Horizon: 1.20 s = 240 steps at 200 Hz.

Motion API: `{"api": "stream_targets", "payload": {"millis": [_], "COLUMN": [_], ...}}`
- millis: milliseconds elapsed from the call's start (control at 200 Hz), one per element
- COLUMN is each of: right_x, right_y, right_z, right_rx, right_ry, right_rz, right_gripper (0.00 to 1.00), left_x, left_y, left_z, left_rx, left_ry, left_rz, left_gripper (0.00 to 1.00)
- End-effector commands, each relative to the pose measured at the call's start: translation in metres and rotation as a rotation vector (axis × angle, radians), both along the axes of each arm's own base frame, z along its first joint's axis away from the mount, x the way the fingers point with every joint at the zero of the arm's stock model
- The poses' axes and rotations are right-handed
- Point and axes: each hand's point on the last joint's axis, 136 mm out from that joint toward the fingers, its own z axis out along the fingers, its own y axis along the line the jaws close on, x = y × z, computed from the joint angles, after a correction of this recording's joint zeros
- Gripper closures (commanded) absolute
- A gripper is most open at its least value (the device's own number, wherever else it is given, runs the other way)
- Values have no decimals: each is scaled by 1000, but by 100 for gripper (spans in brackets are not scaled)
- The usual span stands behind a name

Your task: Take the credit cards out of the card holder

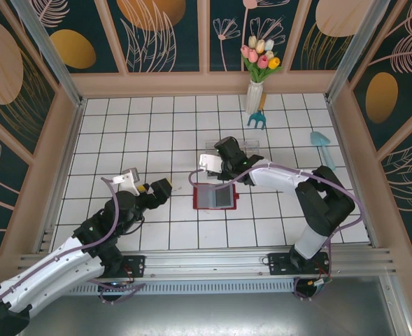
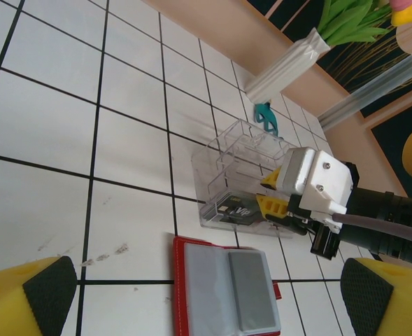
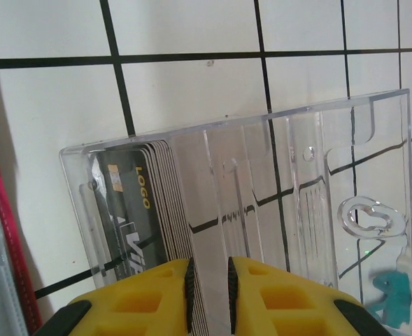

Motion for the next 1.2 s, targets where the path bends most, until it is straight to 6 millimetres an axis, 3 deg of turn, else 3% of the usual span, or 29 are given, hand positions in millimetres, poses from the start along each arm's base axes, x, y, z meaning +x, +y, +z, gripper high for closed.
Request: {"api": "stream_targets", "payload": {"millis": [0, 295, 405, 485, 636, 766, 951, 1031, 1196], "right_x": [12, 17, 8, -1, -27, -48, -78, -87, -101], "right_y": [4, 4, 3, -2, -14, -29, -35, -36, -26], "right_z": [11, 74, 100, 107, 86, 55, 16, 4, -3], "right_rx": [40, 324, 515, 626, 734, 802, 855, 875, 956], "right_ry": [-23, 8, 96, 181, 357, 459, 605, 655, 789], "right_rz": [-44, -261, -397, -504, -688, -844, -930, -954, -971], "right_gripper": [78, 79, 79, 78, 80, 92, 99, 92, 78], "left_x": [0, -1, -1, 1, 4, 8, 14, 16, 20], "left_y": [4, 1, -10, -20, -48, -69, -91, -99, -112], "left_z": [-3, 0, -1, -5, -16, -30, -52, -60, -80], "left_rx": [5, 3, -9, -13, -41, -67, -67, -59, -20], "left_ry": [1, -7, 0, 19, 73, 130, 207, 227, 277], "left_rz": [15, -9, -51, -78, -162, -209, -252, -263, -278], "left_gripper": [2, 2, 6, 8, 16, 29, 43, 51, 82]}}
